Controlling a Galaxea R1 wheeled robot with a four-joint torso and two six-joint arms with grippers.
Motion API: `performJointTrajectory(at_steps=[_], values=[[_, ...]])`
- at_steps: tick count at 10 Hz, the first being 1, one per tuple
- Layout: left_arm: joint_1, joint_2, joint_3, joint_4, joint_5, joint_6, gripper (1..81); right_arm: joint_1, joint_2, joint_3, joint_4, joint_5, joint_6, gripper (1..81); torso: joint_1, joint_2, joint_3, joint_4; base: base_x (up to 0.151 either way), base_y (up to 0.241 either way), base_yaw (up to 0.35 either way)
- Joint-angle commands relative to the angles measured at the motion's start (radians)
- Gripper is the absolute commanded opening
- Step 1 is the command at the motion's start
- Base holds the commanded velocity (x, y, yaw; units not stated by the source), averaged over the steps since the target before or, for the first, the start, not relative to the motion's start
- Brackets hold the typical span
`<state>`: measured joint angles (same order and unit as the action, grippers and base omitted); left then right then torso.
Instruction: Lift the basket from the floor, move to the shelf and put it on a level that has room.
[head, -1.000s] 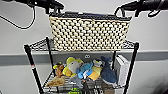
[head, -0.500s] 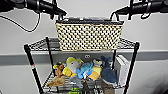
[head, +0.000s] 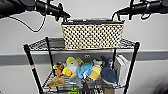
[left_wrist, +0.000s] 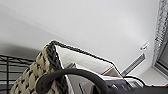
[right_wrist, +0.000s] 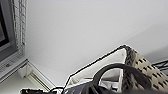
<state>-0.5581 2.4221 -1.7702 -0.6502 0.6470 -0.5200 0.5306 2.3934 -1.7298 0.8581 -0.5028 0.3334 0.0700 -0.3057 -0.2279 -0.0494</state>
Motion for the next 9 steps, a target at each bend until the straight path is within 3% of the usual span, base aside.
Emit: performJointTrajectory(at_steps=[1, 5, 9], values=[[-0.148, 0.042, -0.100, 0.006, -0.032, 0.046, 1.0, 0.120, 0.031, -0.063, -0.005, 0.067, -0.008, 1.0, 0.000, 0.000, 0.000, 0.000, 0.000, 0.000, 0.000], [-0.085, 0.036, -0.162, 0.006, -0.013, 0.069, 1.0, 0.056, 0.063, -0.112, -0.036, 0.055, -0.017, 1.0, 0.000, 0.000, 0.000, 0.000, 0.000, 0.000, 0.000], [-0.090, 0.066, -0.199, -0.003, -0.003, 0.077, 1.0, 0.073, 0.063, -0.141, -0.037, 0.040, -0.017, 1.0, 0.000, 0.000, 0.000, 0.000, 0.000, 0.000, 0.000]])
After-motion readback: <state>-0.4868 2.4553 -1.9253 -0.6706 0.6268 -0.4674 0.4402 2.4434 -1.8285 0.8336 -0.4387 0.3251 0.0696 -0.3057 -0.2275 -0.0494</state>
